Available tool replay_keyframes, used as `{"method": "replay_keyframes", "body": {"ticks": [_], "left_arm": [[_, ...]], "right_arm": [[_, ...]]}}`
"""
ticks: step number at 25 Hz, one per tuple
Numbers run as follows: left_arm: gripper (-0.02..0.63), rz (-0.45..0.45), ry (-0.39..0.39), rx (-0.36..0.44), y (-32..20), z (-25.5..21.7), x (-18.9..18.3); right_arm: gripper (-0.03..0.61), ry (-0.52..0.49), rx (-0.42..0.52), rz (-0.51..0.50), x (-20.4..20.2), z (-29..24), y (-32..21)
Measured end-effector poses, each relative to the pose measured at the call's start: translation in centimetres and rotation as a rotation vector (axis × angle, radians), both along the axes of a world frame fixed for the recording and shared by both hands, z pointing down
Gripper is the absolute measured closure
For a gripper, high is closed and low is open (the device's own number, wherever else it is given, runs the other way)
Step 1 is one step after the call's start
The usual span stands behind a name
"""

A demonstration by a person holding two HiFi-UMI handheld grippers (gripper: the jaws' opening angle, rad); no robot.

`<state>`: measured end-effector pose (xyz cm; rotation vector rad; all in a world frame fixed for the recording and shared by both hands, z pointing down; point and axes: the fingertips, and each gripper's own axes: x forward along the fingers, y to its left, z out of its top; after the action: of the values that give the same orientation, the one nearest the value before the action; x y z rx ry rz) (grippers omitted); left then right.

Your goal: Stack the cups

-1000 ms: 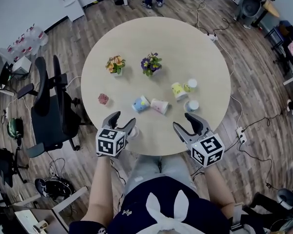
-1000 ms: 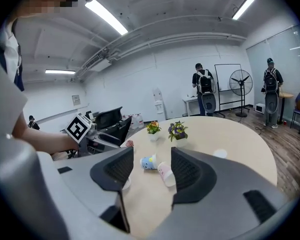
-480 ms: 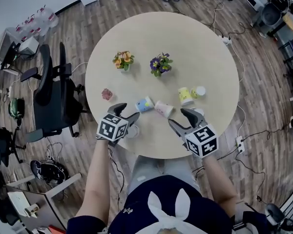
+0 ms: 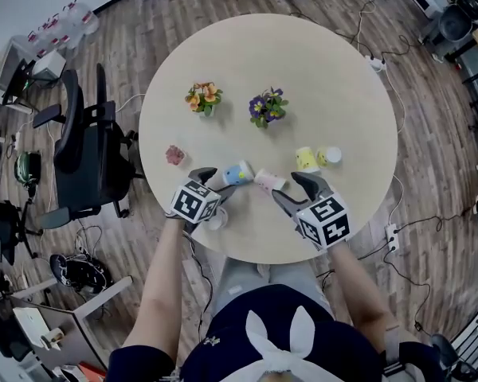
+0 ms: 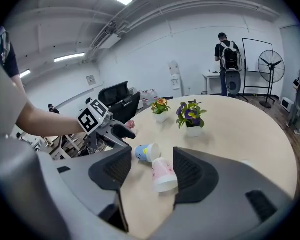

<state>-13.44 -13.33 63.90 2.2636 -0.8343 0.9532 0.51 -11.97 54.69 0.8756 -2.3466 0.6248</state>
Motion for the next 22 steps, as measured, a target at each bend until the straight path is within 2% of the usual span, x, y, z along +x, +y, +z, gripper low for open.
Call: {"method": "replay_keyframes", "body": {"ticks": [5,11,15,18,22], "left_arm": [[0.322,0.096,-0.095,-0.014,-0.4,2.4,0.2],[0.322,0.204,-0.166,-0.039,-0.3,4.3,1.0],[0.322,0.229,-0.193,-0.057,0.2,5.4,1.1],[0.324,0.235,-0.216,-0.039,0.3,5.8,0.9],[0.351,0.202,-0.217,-0.014,0.1,5.6,0.5]], "right_arm": [[0.313,0.012,-0.027,-0.01,-0.6,0.8,-0.2],[0.314,0.024,-0.054,-0.014,-1.1,1.8,-0.7],[0.314,0.036,-0.062,-0.012,-1.2,2.4,-1.2],[0.313,0.046,-0.064,-0.017,-1.6,2.9,-1.8],[0.306,0.073,-0.064,-0.047,-2.5,3.6,-2.4]]}}
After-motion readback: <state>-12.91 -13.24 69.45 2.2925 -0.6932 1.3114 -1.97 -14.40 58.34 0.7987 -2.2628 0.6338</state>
